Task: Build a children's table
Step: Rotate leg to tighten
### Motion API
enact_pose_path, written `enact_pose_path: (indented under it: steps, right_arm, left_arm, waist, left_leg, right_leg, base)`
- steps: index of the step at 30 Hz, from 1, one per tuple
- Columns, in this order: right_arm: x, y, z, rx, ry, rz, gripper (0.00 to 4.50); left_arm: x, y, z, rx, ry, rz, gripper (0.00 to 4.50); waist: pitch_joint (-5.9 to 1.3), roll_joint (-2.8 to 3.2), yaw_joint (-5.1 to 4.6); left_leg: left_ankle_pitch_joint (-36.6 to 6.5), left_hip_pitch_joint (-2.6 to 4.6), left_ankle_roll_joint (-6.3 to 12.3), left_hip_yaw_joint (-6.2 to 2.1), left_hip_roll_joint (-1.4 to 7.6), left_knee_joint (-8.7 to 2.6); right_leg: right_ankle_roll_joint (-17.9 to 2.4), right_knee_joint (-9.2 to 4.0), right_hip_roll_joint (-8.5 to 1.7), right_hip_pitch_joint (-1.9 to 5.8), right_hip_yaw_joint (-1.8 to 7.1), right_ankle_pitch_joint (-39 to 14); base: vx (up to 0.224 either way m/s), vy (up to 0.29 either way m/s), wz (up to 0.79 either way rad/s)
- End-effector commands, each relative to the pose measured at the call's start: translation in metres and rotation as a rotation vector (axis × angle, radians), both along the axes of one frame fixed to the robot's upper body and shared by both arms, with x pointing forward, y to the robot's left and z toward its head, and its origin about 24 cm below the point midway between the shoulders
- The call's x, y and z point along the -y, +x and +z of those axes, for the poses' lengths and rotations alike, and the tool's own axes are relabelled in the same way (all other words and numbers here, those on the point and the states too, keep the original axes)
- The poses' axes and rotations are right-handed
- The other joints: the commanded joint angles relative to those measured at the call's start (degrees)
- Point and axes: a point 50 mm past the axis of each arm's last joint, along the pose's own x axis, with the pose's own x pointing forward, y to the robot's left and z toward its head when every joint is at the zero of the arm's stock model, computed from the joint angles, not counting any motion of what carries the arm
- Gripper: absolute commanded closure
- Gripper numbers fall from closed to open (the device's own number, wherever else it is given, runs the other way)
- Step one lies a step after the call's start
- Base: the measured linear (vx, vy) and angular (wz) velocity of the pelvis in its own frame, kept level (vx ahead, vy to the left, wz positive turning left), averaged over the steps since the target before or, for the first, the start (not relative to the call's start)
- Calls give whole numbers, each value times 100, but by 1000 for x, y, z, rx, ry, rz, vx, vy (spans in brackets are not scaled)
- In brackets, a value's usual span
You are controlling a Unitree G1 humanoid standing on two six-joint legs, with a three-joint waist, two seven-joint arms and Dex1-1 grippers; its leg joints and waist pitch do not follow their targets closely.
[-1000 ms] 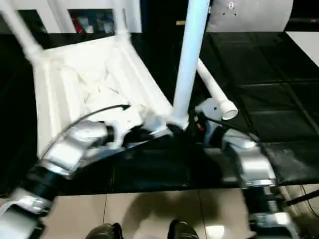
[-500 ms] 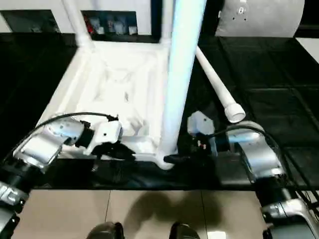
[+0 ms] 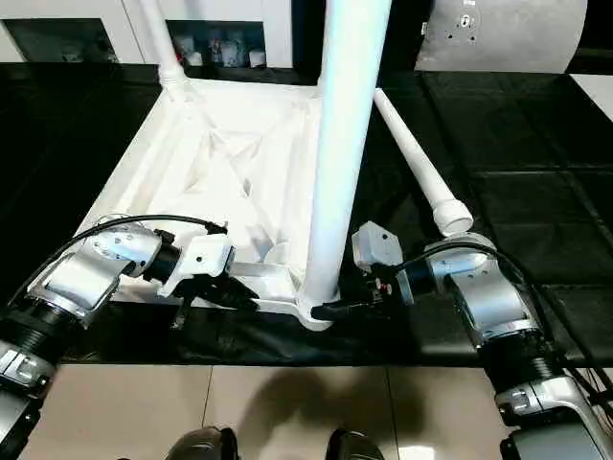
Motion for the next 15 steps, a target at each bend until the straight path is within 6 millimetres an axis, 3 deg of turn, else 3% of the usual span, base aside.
enact_pose_path:
  steps: [1, 6, 7, 9, 10, 12, 13, 15]
  right_arm:
    - [-3, -3, -6, -50, 8, 8, 186]
    - [-10, -7, -12, -148, 117, -137, 189]
    - [-11, -7, -14, -154, 134, -169, 190]
    - [-18, -3, -21, -165, 176, -314, 193]
    - [-21, -2, -25, -176, 187, -371, 197]
    - [-24, -1, -28, -176, 194, -423, 198]
    - [-29, 1, -31, -183, 205, -487, 201]
    - [-33, 3, -33, -196, 225, -568, 202]
  left_arm:
    - [4, -6, -6, -48, 26, -62, 450]
    - [11, -8, -3, -81, -78, 80, 450]
    - [13, -9, -3, -84, -96, 106, 450]
    - [24, -10, -2, -90, -169, 215, 450]
    - [29, -10, -1, -94, -200, 260, 450]
    - [35, -10, -1, -96, -226, 299, 450]
    - [43, -10, 1, -95, -255, 347, 450]
    - [55, -9, 2, -95, -288, 407, 450]
  waist:
    - [-474, -65, -42]
    - [-463, -52, -41]
    - [-432, -31, -56]
    - [-392, -41, -79]
    - [-363, -54, -110]
    - [-338, -59, -174]
    - [-350, -104, -239]
    - [-350, -90, -292]
  left_leg:
    - [-470, 26, 769, -27, 241, -348]
    - [-469, 19, 716, -36, 261, -360]
    - [-593, 16, 669, -34, 265, -376]
    - [-878, 31, 512, -37, 249, -407]
    - [-1085, 27, 387, -49, 225, -426]
    - [-1148, 18, 258, -72, 219, -445]
    - [-1187, 10, 236, -81, 198, -449]
    - [-1148, 0, 264, -81, 176, -439]
  right_leg:
    - [-1574, -304, -341, 387, 337, -790]
    - [-1563, -302, -350, 393, 345, -814]
    - [-1543, -335, -344, 370, 334, -990]
    - [-1421, -406, -353, 357, 334, -1535]
    - [-1237, -483, -371, 365, 320, -2104]
    - [-1036, -521, -375, 355, 316, -2522]
    - [-911, -544, -363, 370, 305, -2712]
    - [-818, -575, -360, 359, 304, -2775]
  base:
    - [0, 0, 0]
    - [0, 0, 0]
    - [0, 0, 0]
    - [0, 0, 0]
    - [0, 0, 0]
    - [0, 0, 0]
    - [0, 0, 0]
    - [0, 0, 0]
